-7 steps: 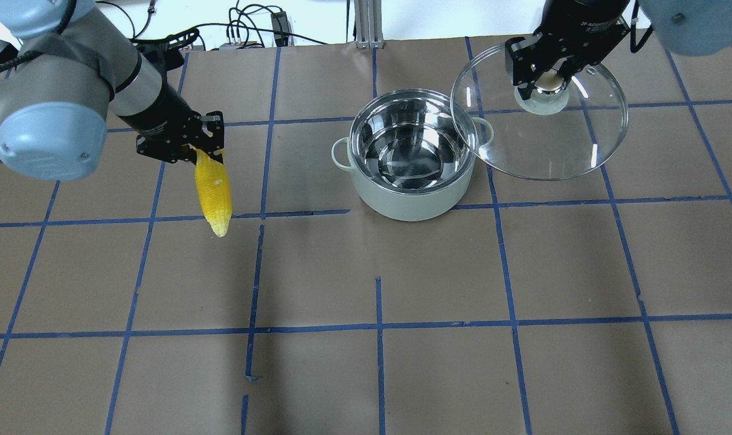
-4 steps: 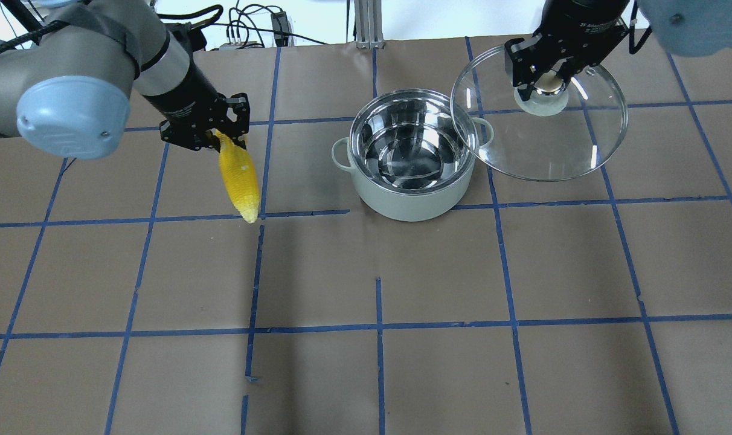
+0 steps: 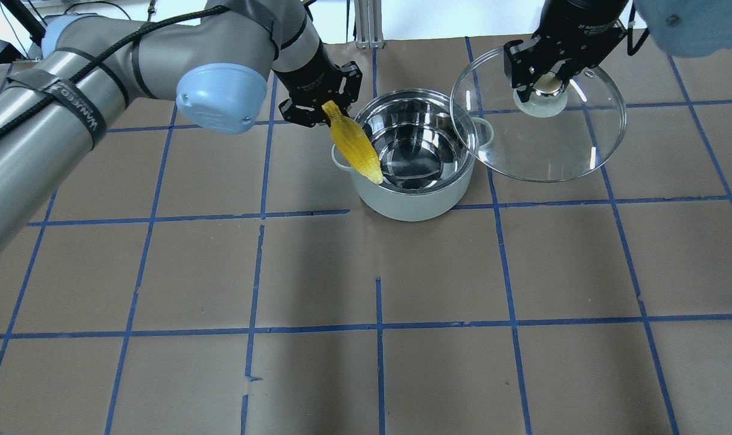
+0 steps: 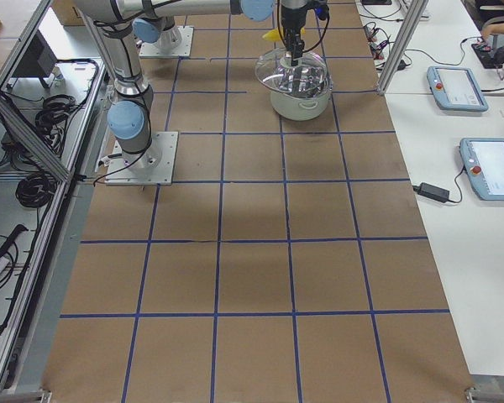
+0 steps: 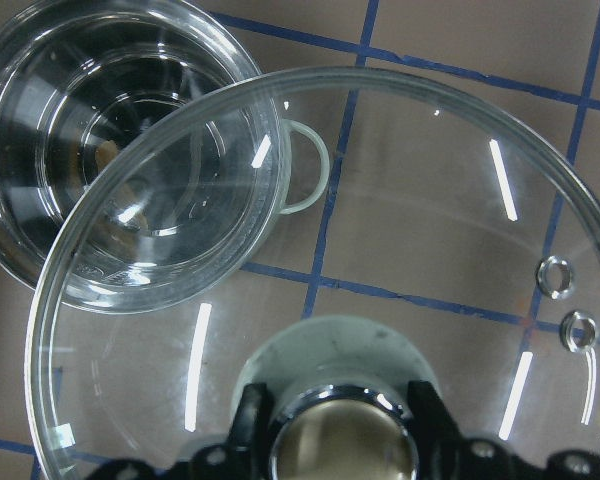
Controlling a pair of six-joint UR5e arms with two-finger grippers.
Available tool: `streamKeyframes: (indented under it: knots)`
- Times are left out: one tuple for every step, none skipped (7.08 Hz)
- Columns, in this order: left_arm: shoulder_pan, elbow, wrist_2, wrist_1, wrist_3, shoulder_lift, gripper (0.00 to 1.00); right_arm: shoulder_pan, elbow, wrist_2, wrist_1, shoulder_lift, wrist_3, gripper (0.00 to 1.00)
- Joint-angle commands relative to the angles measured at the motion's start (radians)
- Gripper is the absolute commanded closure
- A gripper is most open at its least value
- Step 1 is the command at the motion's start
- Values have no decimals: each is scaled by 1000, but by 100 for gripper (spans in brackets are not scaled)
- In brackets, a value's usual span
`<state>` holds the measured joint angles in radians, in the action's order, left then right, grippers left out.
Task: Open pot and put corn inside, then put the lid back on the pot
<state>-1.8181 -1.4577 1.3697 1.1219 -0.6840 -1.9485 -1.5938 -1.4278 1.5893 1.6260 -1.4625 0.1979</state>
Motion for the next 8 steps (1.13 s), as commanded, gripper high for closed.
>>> streamKeyframes:
  knots:
    - [-23, 2, -35, -104, -41, -47, 77, 0, -2, 0, 0, -2, 0, 78]
    - [-36, 2, -55, -140, -70, -68, 77, 0, -3, 0, -1, -4, 0, 78]
    - [-43, 2, -61, -164, -96, -78, 72, 0, -3, 0, -3, -7, 0, 78]
    - [-46, 2, -61, -168, -98, -84, 61, 0, -3, 0, -2, -7, 0, 78]
    - [-46, 2, -55, -169, -101, -86, 6, -2, -3, 0, -3, -7, 0, 78]
    - [-44, 2, -55, -171, -98, -86, 0, -2, -3, 0, -2, -9, 0, 78]
    - [-43, 0, -52, -171, -92, -84, 0, -2, -2, 0, -2, -7, 0, 78]
    - [-37, 2, -54, -171, -85, -83, 0, -2, -2, -2, -2, -9, 2, 78]
